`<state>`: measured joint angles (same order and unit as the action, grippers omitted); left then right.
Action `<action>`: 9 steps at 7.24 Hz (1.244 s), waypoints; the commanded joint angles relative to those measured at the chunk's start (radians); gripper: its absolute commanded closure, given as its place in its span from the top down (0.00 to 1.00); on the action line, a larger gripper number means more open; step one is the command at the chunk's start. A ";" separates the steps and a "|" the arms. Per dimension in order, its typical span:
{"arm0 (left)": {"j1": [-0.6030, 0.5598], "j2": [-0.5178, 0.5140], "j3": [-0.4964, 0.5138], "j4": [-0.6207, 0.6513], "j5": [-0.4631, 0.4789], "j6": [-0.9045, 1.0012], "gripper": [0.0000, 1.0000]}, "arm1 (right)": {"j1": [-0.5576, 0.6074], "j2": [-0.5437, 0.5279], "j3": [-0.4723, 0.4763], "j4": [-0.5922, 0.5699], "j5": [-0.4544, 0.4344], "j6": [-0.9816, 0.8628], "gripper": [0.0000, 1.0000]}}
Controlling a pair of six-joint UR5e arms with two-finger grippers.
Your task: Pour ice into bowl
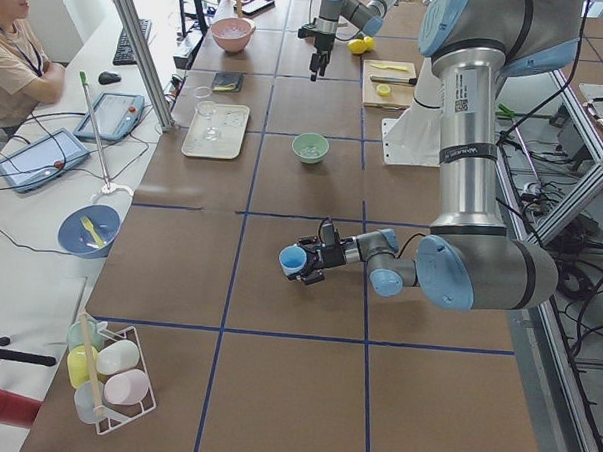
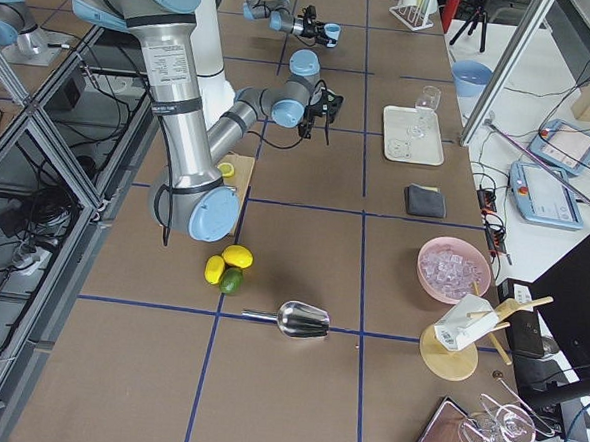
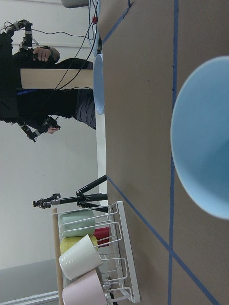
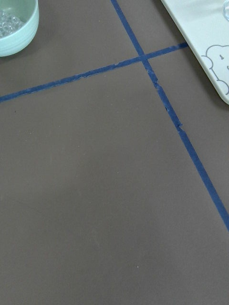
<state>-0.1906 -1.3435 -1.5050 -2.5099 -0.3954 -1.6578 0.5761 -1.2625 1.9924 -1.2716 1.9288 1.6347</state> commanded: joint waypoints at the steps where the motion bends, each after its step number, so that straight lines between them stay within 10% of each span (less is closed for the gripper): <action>1: -0.003 0.050 -0.010 -0.110 -0.014 0.056 1.00 | -0.001 0.000 -0.004 0.000 -0.007 -0.001 1.00; 9: -0.039 0.208 -0.213 -0.552 -0.118 0.540 1.00 | -0.004 0.003 -0.012 0.001 -0.004 -0.004 1.00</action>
<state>-0.2105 -1.1657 -1.7159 -2.9389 -0.4397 -1.2365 0.5738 -1.2615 1.9793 -1.2701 1.9240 1.6318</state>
